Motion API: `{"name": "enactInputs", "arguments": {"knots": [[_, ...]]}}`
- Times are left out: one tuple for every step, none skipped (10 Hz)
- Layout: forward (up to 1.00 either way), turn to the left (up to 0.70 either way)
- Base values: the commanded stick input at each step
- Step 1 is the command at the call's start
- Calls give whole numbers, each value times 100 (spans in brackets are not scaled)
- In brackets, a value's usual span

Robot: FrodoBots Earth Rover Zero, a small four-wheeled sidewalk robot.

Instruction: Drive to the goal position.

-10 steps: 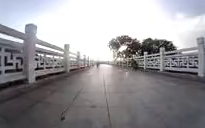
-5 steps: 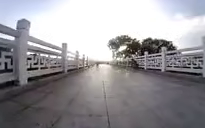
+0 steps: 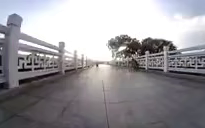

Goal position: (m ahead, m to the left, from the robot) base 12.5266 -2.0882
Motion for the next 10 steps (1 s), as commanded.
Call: {"name": "enactInputs", "arguments": {"knots": [[45,-2],[45,-2],[45,0],[45,0],[45,0],[45,0],[45,0],[45,0],[45,0],[45,0]]}}
